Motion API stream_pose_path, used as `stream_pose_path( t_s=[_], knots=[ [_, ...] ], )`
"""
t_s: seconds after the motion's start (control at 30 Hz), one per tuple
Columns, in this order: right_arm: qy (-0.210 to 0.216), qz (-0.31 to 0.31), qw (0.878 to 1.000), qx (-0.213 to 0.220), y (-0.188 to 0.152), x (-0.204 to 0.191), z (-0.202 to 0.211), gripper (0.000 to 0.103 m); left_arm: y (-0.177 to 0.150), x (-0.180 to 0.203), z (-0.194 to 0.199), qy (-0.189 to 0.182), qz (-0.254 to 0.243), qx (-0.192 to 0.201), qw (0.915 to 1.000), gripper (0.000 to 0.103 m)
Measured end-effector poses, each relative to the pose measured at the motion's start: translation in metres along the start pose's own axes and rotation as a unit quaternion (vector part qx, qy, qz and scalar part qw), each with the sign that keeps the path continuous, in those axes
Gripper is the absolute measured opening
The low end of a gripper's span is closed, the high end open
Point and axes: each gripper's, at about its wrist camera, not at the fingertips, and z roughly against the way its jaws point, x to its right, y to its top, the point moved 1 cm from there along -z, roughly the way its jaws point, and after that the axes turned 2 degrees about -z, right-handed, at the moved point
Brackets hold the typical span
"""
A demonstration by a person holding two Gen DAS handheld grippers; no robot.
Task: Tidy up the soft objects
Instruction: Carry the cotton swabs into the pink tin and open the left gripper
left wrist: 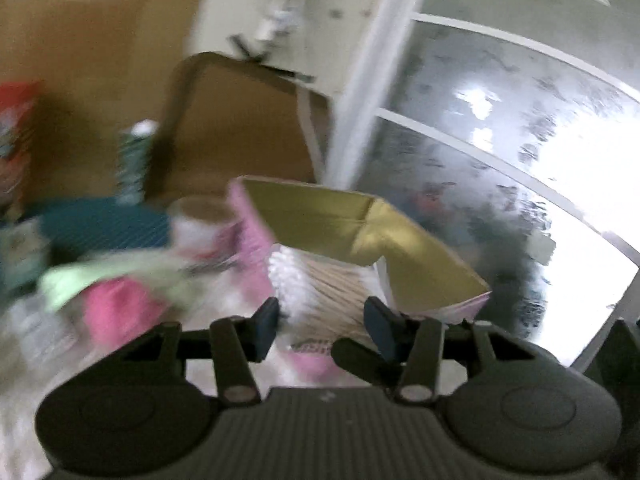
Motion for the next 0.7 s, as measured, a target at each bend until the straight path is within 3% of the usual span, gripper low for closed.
stream_pose_path(
  t_s=[0.17,0.27,0.33,0.43,0.53,0.6,0.67,0.7],
  knots=[
    [-0.090,-0.023,0.996,0.001,0.014,0.051,0.003,0.047,0.017,0.023,-0.063,-0.044,0.001,-0.012,0.9990,0.046],
    [-0.154,-0.019,0.988,-0.014,0.014,0.076,-0.004,0.062,0.014,0.030,-0.090,-0.026,-0.005,-0.018,0.9995,0.049],
    [-0.175,-0.027,0.984,-0.017,0.014,0.087,-0.005,0.063,0.010,0.027,-0.098,-0.020,0.005,-0.029,0.9994,0.049],
    [-0.182,-0.040,0.983,-0.005,0.006,0.091,0.012,0.070,0.003,0.012,-0.078,-0.036,0.028,-0.034,0.9984,0.048],
    [-0.179,-0.048,0.982,0.037,0.001,0.081,0.026,0.070,-0.008,-0.011,-0.038,-0.030,0.046,-0.001,0.9985,0.051],
    [-0.163,-0.044,0.983,0.067,-0.001,0.069,0.034,0.070,-0.023,-0.036,-0.004,0.002,0.055,0.017,0.9983,0.051],
    [-0.132,-0.031,0.987,0.090,-0.002,0.052,0.036,0.071,-0.037,-0.062,0.023,0.064,0.060,0.024,0.9959,0.051],
    [-0.110,-0.022,0.989,0.094,-0.002,0.043,0.034,0.078,-0.045,-0.074,0.034,0.092,0.066,0.024,0.9934,0.051]
  ],
)
